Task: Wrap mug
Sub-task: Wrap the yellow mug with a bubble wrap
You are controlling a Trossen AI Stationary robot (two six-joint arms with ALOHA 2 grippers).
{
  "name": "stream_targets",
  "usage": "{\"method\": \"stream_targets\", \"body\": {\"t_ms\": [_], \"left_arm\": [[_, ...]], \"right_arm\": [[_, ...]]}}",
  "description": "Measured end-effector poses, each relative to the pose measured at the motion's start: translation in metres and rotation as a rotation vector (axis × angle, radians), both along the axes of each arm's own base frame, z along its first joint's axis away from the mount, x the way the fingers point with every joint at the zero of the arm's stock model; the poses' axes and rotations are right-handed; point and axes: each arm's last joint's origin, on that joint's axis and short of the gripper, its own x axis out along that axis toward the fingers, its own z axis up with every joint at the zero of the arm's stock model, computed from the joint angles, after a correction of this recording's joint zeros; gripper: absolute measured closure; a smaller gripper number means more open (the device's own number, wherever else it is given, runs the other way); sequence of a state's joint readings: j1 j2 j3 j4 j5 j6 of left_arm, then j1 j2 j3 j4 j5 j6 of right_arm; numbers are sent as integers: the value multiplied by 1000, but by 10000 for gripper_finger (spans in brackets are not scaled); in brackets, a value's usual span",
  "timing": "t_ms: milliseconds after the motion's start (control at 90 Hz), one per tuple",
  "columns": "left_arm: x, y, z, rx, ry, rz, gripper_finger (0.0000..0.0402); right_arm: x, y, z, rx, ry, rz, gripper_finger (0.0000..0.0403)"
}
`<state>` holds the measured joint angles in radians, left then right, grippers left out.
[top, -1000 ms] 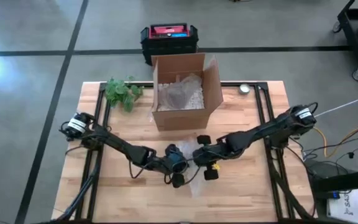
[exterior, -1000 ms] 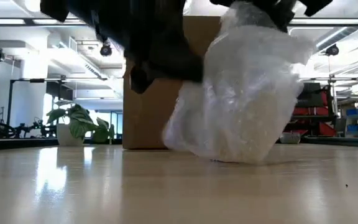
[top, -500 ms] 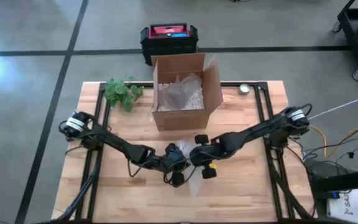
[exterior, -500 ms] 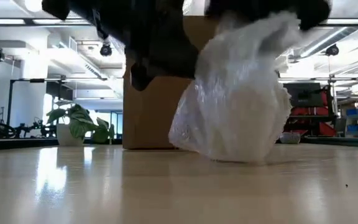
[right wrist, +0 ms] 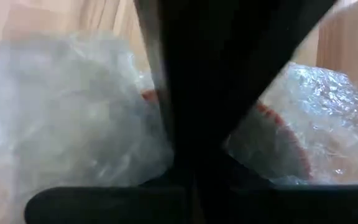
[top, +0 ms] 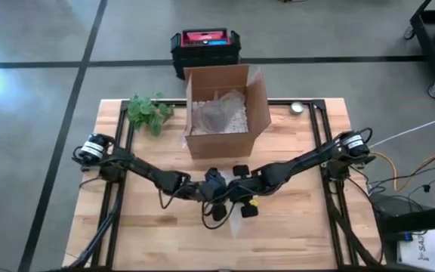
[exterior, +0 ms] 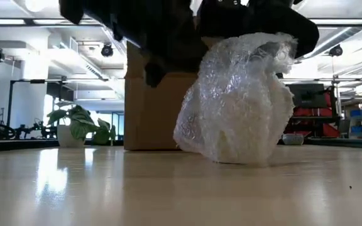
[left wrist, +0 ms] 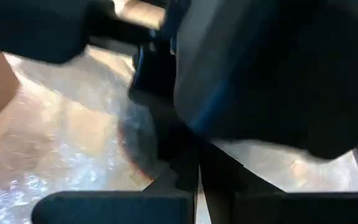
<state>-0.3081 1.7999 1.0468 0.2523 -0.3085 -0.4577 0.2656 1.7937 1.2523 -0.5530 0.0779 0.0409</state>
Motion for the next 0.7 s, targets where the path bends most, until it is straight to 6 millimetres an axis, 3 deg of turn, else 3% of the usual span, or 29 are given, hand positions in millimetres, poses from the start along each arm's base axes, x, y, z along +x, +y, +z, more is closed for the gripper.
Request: {"method": "stream_targets", "body": {"t_ms": [211, 511, 611, 700], "left_arm": [[5, -1, -11, 12, 13, 4, 401], [3, 0, -10, 20, 17, 16, 401], [3, 0, -10, 20, 17, 17, 401], [3, 0, -8, 20, 17, 17, 401]], "right_arm": [[-3, -1, 22, 0, 19, 1, 403], [-17, 1, 92, 56, -100, 41, 403], [-18, 9, 90, 127, -127, 74, 403], [-14, 15, 71, 132, -96, 78, 403]]}}
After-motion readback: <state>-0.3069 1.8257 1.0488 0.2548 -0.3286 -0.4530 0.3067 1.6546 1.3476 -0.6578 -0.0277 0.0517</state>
